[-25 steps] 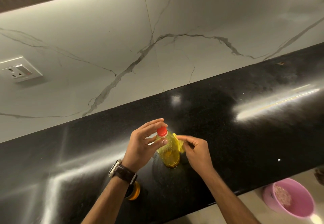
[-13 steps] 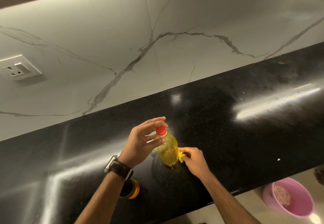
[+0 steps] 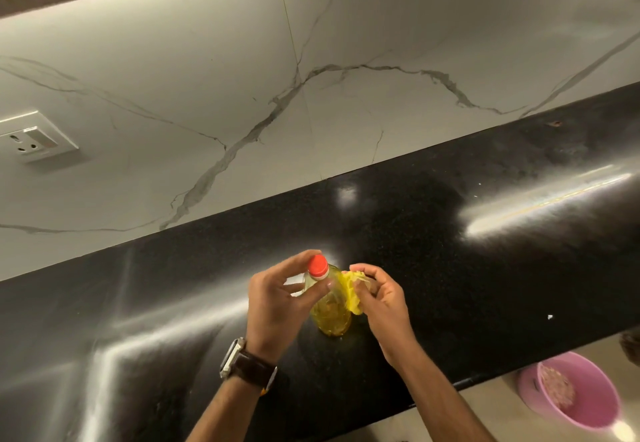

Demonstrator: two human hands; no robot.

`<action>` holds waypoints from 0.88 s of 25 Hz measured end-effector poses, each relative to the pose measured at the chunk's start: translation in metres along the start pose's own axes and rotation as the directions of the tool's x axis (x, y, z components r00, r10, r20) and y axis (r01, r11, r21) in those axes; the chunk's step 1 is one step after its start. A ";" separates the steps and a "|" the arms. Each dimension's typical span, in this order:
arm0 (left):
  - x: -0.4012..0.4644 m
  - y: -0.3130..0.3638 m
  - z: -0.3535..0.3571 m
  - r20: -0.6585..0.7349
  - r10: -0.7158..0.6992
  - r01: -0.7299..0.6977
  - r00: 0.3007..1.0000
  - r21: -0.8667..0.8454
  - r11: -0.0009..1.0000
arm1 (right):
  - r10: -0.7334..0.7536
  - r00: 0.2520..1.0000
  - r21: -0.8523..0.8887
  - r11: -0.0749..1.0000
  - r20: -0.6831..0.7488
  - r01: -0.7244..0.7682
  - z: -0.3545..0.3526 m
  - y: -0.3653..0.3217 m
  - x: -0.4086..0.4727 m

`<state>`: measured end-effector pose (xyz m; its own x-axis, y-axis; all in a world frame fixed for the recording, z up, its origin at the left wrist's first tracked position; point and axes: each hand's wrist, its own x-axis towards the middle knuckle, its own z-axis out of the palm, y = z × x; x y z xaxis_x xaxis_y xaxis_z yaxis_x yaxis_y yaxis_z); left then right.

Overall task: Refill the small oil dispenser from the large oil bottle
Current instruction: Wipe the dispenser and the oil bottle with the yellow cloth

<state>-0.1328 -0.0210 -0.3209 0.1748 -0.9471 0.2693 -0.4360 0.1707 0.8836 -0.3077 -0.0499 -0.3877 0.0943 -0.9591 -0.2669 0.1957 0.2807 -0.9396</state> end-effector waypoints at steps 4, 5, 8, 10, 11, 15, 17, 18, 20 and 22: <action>-0.001 0.006 -0.005 0.094 -0.020 0.027 0.995 -0.071 0.997 | -0.122 0.991 0.065 0.991 0.059 0.118 0.011 -0.042 -0.008; 0.000 0.006 -0.007 0.129 -0.022 0.034 0.991 -0.099 0.995 | -0.169 0.980 0.070 0.984 0.105 0.163 0.012 -0.053 -0.008; 0.004 0.009 -0.012 0.202 -0.006 0.032 0.979 -0.128 0.991 | -0.243 0.939 -0.037 0.965 0.241 0.260 0.018 -0.067 -0.009; 0.005 0.011 -0.013 0.201 -0.014 0.044 0.979 -0.147 0.988 | -0.236 0.927 -0.150 0.946 0.290 0.288 0.021 -0.054 -0.005; 0.006 0.011 -0.014 0.199 -0.018 0.050 0.980 -0.156 0.986 | -0.214 0.932 -0.162 0.949 0.293 0.269 0.019 -0.043 -0.002; 0.009 0.004 -0.020 0.209 -0.035 0.069 0.977 -0.154 0.986 | -0.012 0.982 -0.182 0.982 0.187 0.047 -0.003 0.006 0.018; 0.011 0.003 -0.019 0.229 -0.038 0.077 0.973 -0.160 0.984 | 0.086 0.983 -0.281 0.959 0.164 -0.037 -0.010 0.028 0.023; 0.011 0.003 -0.018 0.237 -0.040 0.081 0.971 -0.166 0.983 | 0.110 0.980 -0.320 0.946 0.165 -0.053 -0.011 0.035 0.024; 0.012 0.005 -0.017 0.251 -0.042 0.088 0.967 -0.174 0.981 | 0.118 0.981 -0.303 0.951 0.157 -0.065 -0.009 0.034 0.021; 0.013 0.006 -0.019 0.260 -0.043 0.090 0.965 -0.171 0.981 | 0.058 0.983 -0.206 0.978 0.175 -0.021 0.000 0.012 0.014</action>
<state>-0.1162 -0.0268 -0.3049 -0.0422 -0.9916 0.1222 -0.2609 0.1290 0.9567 -0.3043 -0.0604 -0.4025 0.2751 -0.9200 -0.2793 -0.0113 0.2873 -0.9578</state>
